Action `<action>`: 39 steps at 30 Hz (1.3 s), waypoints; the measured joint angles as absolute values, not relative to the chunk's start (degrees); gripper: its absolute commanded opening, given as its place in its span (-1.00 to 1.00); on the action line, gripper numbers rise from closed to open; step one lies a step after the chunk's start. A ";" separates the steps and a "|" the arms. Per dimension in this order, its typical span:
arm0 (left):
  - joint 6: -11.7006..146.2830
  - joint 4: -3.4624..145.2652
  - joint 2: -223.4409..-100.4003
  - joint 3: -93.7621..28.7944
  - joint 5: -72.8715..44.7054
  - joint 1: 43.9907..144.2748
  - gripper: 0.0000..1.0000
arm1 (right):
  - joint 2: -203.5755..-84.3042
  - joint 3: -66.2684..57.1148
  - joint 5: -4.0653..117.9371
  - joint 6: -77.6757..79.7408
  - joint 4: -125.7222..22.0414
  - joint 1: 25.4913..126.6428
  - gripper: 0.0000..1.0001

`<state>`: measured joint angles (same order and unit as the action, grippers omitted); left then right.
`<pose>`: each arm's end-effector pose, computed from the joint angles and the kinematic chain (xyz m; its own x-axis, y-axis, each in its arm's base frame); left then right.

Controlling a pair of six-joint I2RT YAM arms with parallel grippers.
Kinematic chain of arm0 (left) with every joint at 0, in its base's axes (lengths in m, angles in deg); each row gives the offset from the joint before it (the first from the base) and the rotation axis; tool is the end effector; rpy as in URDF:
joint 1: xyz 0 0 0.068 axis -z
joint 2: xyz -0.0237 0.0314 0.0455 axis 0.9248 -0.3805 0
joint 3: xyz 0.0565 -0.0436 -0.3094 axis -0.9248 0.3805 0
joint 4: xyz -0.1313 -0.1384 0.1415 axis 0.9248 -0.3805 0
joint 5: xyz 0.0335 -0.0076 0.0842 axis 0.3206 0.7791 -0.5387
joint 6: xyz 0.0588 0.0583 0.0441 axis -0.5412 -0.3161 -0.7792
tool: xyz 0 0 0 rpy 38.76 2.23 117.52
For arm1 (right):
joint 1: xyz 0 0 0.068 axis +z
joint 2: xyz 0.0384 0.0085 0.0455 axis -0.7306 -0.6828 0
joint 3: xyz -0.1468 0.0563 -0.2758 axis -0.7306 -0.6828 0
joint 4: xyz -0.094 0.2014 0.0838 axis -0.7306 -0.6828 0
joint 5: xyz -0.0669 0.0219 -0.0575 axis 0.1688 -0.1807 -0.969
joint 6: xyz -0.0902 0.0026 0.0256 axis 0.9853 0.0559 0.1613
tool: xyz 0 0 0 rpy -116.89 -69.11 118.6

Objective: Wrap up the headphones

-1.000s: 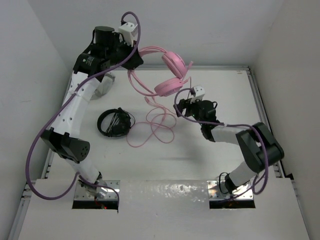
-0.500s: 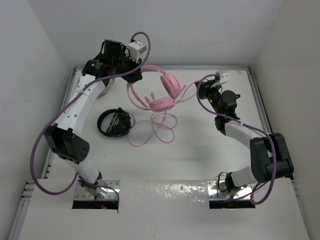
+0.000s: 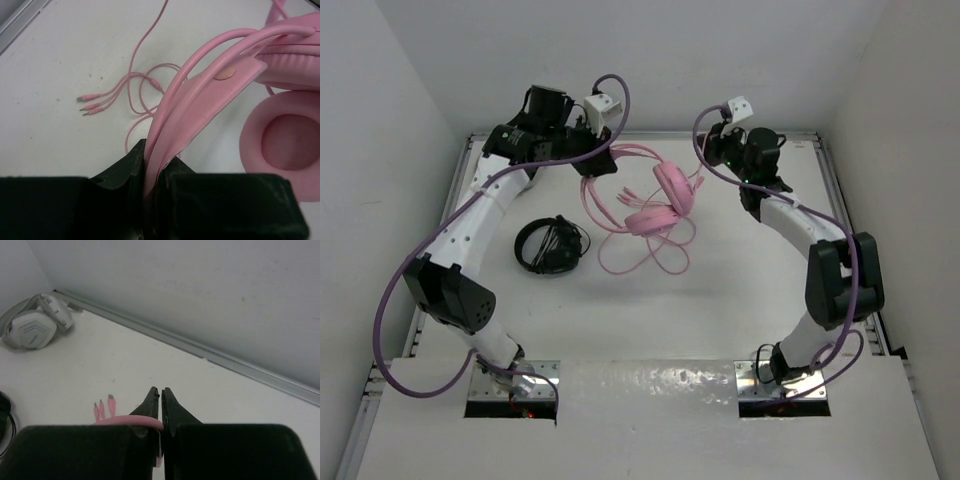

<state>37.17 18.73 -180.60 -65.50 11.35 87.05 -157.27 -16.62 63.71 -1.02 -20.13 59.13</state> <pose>0.3220 -0.1634 0.4330 -0.3451 0.4021 -0.8481 0.8365 0.5415 -0.0836 0.4049 0.1090 0.3624 -0.0640 0.1390 -0.9882 -0.4433 0.8832 0.1529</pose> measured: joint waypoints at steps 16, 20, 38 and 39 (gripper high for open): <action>50.98 21.29 -185.12 -84.63 23.96 89.02 -1.00 | -169.55 -23.50 81.61 -20.80 0.30 59.61 0.85; 58.65 25.84 -185.87 -93.87 23.46 88.91 -1.00 | -173.03 -29.71 83.16 -28.66 10.84 61.14 0.85; 72.40 28.68 -187.15 -104.32 4.77 85.89 -1.00 | -157.66 -39.09 66.14 -13.56 -10.06 58.03 0.83; 72.51 28.68 -187.15 -104.36 3.81 85.87 -1.00 | -157.27 -39.11 64.58 -12.16 -11.65 57.60 0.74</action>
<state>72.51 28.68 -187.15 -104.36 3.81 85.87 -157.27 -39.11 64.58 -12.16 -11.65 57.60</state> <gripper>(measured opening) 0.116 0.929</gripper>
